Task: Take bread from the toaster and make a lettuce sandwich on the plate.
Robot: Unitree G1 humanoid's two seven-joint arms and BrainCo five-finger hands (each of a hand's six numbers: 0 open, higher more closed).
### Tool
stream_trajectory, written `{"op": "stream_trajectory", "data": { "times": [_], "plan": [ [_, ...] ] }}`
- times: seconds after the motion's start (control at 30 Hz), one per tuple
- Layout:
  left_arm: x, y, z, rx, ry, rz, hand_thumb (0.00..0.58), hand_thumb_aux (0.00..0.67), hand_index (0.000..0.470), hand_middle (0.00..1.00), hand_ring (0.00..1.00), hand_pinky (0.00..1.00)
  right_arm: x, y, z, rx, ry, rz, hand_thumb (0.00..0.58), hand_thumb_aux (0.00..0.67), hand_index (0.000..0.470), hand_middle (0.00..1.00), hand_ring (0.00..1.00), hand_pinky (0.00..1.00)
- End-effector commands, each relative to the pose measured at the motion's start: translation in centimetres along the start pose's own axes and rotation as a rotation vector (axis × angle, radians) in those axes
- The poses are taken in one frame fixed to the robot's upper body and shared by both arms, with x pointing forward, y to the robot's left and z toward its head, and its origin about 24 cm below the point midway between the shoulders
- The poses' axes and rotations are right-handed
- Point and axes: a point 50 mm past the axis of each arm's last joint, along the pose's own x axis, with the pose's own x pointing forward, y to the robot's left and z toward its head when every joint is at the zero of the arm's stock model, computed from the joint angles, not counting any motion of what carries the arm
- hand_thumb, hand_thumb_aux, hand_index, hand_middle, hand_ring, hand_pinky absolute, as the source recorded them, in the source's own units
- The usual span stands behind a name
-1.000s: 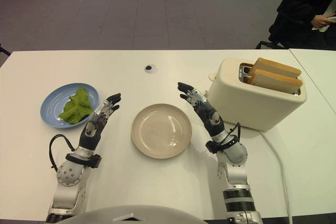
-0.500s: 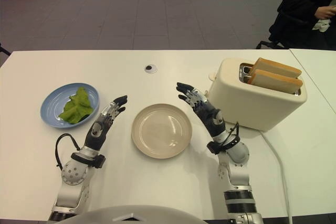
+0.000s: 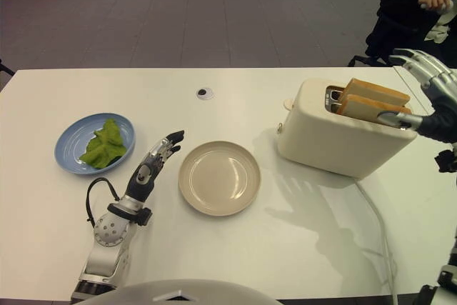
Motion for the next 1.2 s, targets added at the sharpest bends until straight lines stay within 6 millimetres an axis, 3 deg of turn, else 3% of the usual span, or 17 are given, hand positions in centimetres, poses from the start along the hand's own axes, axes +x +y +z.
{"op": "stream_trajectory", "data": {
  "times": [0.03,0.07,0.13,0.27,0.43,0.73,0.97,1.17,1.2],
  "plan": [
    [0.0,-0.2,-0.3,0.011,0.018,-0.016,0.0,0.0,0.0,0.0,0.0,0.0,-0.1,2.5,-1.3,-0.026,0.026,0.079,0.535,0.483,0.339,0.0,0.0,0.0],
    [0.1,-0.2,-0.3,0.011,0.018,-0.018,0.0,0.0,0.0,0.0,0.0,0.0,-0.2,3.0,-1.5,-0.005,0.032,0.082,0.531,0.476,0.334,0.0,0.0,0.0],
    [0.1,-0.2,-0.3,0.013,0.019,-0.018,0.0,0.0,0.0,0.0,0.0,0.0,-0.2,3.8,-1.8,0.036,0.029,0.082,0.478,0.389,0.273,0.0,0.0,0.0],
    [0.1,-0.2,-0.3,0.016,0.02,-0.014,0.0,0.0,0.0,0.0,0.0,0.0,0.3,4.4,-2.1,0.084,0.033,0.08,0.485,0.399,0.28,0.0,0.0,0.0],
    [0.0,-0.3,-0.4,0.019,0.022,-0.01,0.0,0.0,0.0,0.0,0.0,0.0,0.9,4.1,-2.1,0.098,0.012,0.06,0.427,0.326,0.229,0.0,0.0,0.0],
    [-0.1,-0.3,-0.4,0.019,0.024,-0.01,0.0,0.0,0.0,0.0,0.0,0.0,1.8,2.4,-2.1,0.112,-0.01,0.001,0.438,0.339,0.238,0.0,0.0,0.0],
    [0.0,-0.3,-0.4,0.017,0.024,-0.015,0.0,0.0,0.0,0.0,0.0,0.0,1.9,4.2,-1.8,0.084,-0.037,0.138,0.508,0.434,0.304,0.0,0.0,0.0],
    [-0.1,-0.3,-0.4,0.016,0.025,-0.014,0.0,0.0,0.0,0.0,0.0,0.0,1.7,5.0,-1.8,0.092,-0.046,0.2,0.489,0.405,0.284,0.0,0.0,0.0],
    [-0.1,-0.3,-0.4,0.016,0.025,-0.014,0.0,0.0,0.0,0.0,0.0,0.0,1.6,5.2,-1.8,0.097,-0.042,0.206,0.528,0.47,0.33,0.0,0.0,0.0]
  ]
}}
